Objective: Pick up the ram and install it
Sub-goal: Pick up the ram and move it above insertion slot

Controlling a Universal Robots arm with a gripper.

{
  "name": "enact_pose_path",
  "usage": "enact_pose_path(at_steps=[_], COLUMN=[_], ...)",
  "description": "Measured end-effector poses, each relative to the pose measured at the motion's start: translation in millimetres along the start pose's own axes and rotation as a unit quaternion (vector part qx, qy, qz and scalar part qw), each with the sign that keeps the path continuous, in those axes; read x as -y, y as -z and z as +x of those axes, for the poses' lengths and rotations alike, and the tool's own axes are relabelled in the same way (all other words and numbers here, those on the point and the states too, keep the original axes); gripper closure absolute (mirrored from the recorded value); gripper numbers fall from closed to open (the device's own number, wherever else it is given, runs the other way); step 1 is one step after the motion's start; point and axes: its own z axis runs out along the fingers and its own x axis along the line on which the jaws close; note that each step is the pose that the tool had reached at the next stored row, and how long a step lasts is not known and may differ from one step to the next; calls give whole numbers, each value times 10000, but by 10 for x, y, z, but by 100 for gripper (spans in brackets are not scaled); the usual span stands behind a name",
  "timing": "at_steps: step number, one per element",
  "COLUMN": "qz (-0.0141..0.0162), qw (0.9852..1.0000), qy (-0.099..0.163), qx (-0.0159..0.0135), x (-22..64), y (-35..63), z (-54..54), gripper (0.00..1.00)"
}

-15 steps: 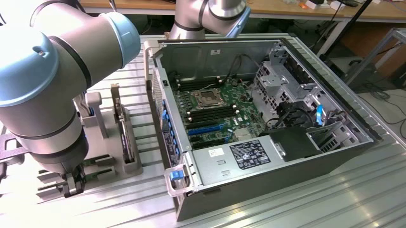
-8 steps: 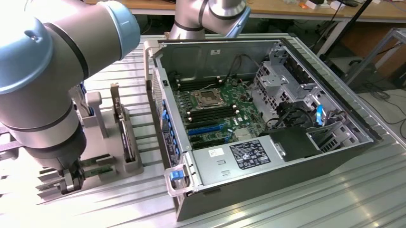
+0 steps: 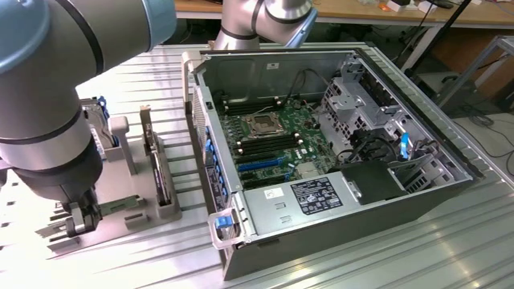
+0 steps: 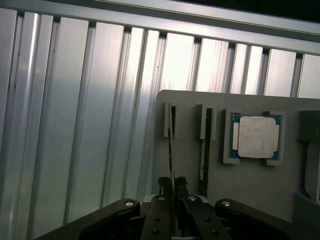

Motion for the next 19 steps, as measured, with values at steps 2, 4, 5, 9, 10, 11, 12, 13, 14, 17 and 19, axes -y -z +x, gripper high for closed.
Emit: enact_pose_path(at_steps=[2,4,5,9,10,11,12,13,14,17,19], qz=[-3,-7,-7,-13,-14,-16,-27,-35,-44,-61,-71], qw=[10000,9999,9999,9996,9995,9994,9993,9992,9992,9990,9989], qy=[-69,-121,-150,-289,-315,-334,-368,-385,-405,-435,-454], qx=[5,7,10,18,19,21,24,26,28,25,16], x=[-5,-9,-11,-21,-23,-25,-28,-30,-32,-29,-28], y=[102,176,213,396,436,480,604,670,748,914,1016], z=[-2,-3,-4,-7,-8,-8,-11,-13,-15,-26,-42], gripper=[85,85,85,85,85,85,85,85,85,85,85])
